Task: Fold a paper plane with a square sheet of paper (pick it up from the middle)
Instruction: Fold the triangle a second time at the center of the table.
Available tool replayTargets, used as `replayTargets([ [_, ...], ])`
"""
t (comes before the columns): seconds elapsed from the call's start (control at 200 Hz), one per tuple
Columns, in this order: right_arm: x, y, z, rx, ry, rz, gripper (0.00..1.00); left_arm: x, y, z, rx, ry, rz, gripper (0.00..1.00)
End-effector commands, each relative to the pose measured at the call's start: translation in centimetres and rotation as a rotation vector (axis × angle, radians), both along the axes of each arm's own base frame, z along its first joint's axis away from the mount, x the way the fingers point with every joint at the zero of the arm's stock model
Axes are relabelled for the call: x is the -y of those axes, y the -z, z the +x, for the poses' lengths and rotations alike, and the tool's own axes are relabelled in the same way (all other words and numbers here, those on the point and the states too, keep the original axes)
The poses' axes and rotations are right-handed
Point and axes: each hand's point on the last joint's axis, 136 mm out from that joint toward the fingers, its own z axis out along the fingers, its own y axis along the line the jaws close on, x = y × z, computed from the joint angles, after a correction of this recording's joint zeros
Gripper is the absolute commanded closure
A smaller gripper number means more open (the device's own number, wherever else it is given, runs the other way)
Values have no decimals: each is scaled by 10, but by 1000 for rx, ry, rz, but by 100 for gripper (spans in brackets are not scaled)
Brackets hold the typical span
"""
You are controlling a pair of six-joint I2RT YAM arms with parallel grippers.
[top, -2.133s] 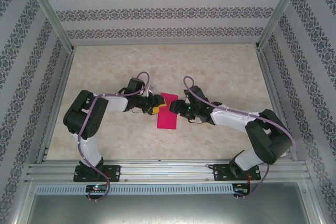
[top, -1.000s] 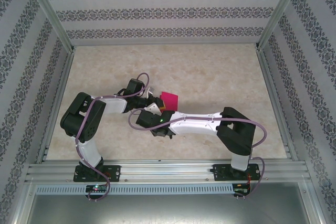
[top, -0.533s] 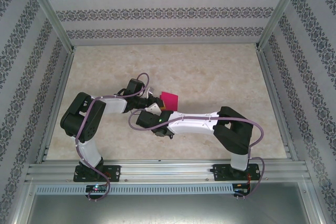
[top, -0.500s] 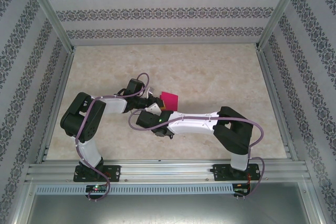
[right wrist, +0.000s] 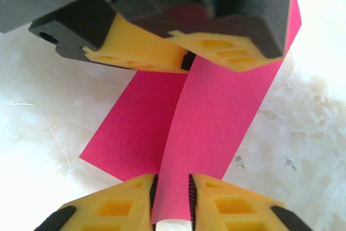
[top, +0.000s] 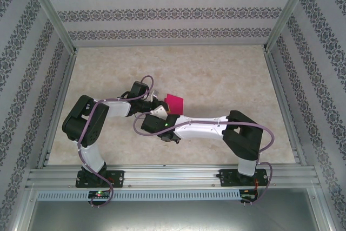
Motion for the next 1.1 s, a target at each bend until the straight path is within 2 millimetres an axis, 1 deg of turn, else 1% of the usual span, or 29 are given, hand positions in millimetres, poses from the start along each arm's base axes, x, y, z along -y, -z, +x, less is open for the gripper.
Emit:
replayTargets([
  [0.0, 5, -10, -1, 29, 4, 11, 82, 4, -15, -3, 46, 30, -1, 68],
  [0.1, 5, -9, -2, 8, 6, 39, 90, 1, -16, -3, 50, 27, 14, 68],
  [0.15, 6, -8, -2, -2, 10, 56, 96, -1, -16, -4, 53, 23, 31, 68],
  [0.215, 7, -7, -1, -17, 15, 87, 100, -5, -16, -4, 65, 13, 64, 68],
  [0.3, 6, -7, -1, -40, 15, 151, 100, -13, -16, -5, 73, -1, 116, 65],
  [0.38, 5, -5, -1, -73, 24, 230, 100, -24, -13, -6, 79, -28, 187, 64],
  [0.445, 1, -4, -1, -117, 16, 308, 100, -33, -11, -7, 81, -51, 238, 61],
  [0.565, -1, -5, 0, -167, 27, 433, 100, -40, -12, -10, 90, -68, 276, 60],
  [0.654, 0, -5, 3, -198, 46, 521, 100, -41, -13, -14, 95, -60, 282, 61],
  [0.824, 4, -5, 10, -261, 76, 668, 100, -36, -13, -23, 97, -29, 297, 64],
  [1.014, 10, -10, 22, -298, 170, 875, 98, -28, -11, -31, 102, 3, 316, 66],
  [1.094, 13, -9, 25, -311, 222, 942, 98, -27, -11, -34, 102, 10, 325, 67],
])
